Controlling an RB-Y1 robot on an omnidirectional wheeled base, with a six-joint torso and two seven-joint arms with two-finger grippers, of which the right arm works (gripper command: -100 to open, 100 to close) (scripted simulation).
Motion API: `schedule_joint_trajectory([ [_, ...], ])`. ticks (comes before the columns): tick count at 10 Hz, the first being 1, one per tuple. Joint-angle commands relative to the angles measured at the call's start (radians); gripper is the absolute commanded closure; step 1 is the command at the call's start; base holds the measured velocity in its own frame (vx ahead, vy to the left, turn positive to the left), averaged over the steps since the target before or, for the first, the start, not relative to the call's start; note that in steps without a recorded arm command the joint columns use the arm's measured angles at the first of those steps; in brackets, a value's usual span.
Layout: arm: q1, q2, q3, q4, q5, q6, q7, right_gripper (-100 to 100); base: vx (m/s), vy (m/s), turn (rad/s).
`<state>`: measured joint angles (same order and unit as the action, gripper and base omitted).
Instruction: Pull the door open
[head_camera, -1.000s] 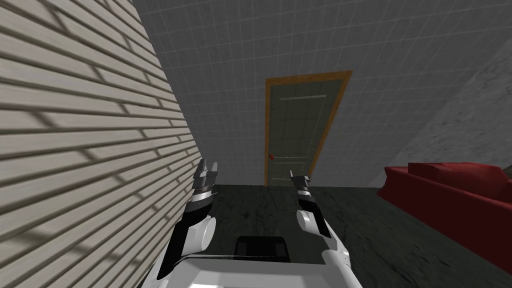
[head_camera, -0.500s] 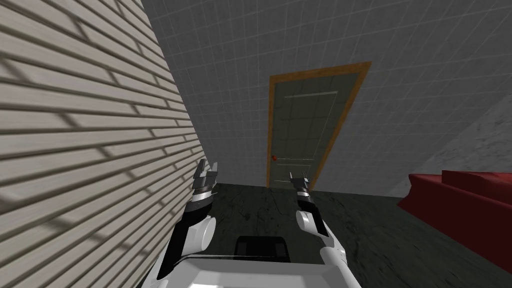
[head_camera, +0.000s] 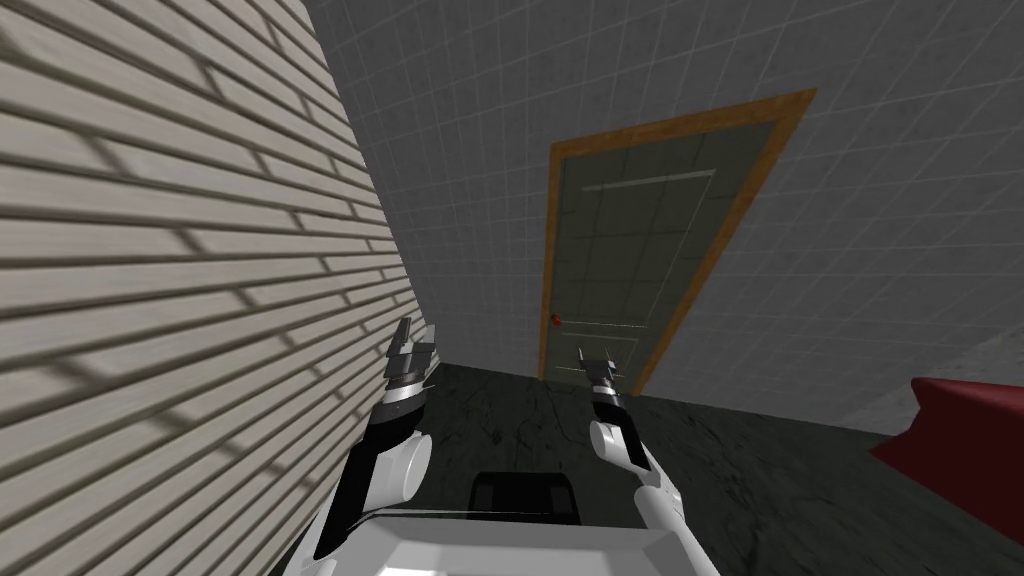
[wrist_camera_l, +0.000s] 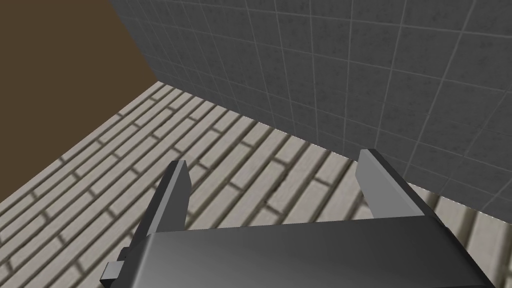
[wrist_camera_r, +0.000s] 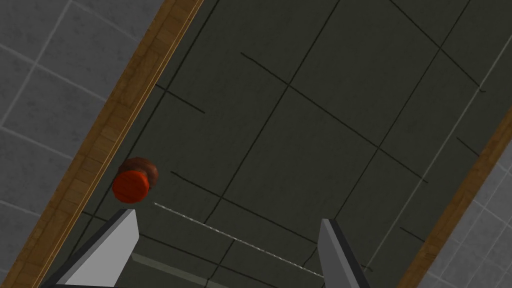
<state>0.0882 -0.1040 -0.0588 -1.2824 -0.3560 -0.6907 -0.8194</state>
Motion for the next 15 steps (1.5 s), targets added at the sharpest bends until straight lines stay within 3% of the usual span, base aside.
schedule_joint_trajectory([
  [1, -0.016, -0.003, 0.0, 0.05, -0.016, -0.014, -0.032, -100, 0.056, -0.017, 0.1],
  [3, -0.03, -0.005, 0.0, 0.091, -0.03, -0.023, -0.058, -100, 0.069, -0.031, 0.137],
  [8, -0.093, -0.012, 0.0, 0.258, -0.094, -0.064, -0.18, -100, 0.073, -0.05, 0.159],
  [9, -0.093, -0.012, 0.0, 0.266, -0.094, -0.064, -0.18, -100, 0.055, -0.039, 0.041],
  [12, -0.127, -0.015, -0.001, 0.362, -0.129, -0.086, -0.246, -100, 0.052, -0.035, 0.124],
  [13, -0.127, -0.015, -0.001, 0.362, -0.129, -0.086, -0.246, -100, 0.05, -0.042, 0.062],
  [15, -0.147, -0.017, -0.001, 0.419, -0.149, -0.1, -0.286, -100, 0.049, -0.034, 0.12],
])
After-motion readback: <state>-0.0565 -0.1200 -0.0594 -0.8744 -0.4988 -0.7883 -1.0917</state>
